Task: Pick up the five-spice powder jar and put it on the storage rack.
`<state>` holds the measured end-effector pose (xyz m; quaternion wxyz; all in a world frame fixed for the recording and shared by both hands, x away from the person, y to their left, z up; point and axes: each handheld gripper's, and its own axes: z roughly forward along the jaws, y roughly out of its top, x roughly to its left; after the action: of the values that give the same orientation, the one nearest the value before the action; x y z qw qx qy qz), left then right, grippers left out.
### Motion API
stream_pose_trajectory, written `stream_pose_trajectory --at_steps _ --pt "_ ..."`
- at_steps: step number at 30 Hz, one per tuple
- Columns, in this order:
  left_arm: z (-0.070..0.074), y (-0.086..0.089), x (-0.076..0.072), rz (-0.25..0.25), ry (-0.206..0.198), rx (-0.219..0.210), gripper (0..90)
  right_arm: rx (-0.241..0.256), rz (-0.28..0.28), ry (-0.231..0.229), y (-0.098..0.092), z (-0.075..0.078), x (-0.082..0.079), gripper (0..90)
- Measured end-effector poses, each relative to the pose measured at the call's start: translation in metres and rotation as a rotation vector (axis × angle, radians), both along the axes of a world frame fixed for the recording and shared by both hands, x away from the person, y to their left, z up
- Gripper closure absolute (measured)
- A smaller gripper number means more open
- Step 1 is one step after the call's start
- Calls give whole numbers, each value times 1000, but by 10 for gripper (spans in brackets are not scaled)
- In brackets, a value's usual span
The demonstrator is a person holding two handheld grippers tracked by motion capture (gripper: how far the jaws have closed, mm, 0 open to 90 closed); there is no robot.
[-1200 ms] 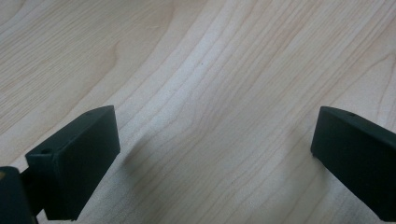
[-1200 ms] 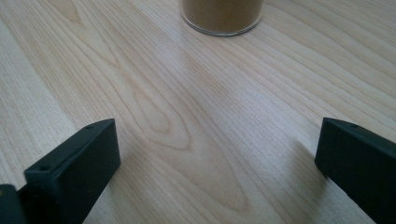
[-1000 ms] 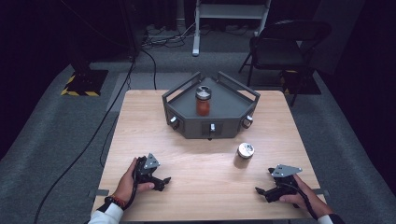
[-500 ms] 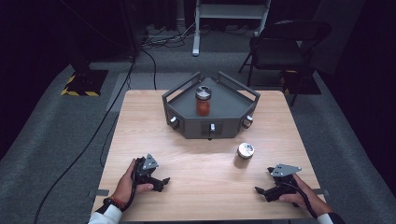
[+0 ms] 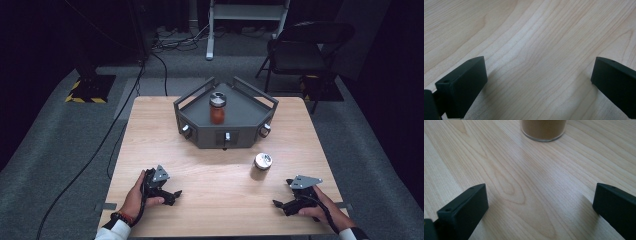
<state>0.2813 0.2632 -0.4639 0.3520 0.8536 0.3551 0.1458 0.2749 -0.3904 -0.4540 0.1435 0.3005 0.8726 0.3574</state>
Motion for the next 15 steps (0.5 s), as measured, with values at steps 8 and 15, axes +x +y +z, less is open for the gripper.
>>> stream_pose_trajectory --at_steps 8,15 --pt "0 0 0 2 0 -1 2 -16 -23 8 5 5 -1 27" --pt "0 0 0 2 -1 0 2 9 -53 -23 7 7 -6 27"
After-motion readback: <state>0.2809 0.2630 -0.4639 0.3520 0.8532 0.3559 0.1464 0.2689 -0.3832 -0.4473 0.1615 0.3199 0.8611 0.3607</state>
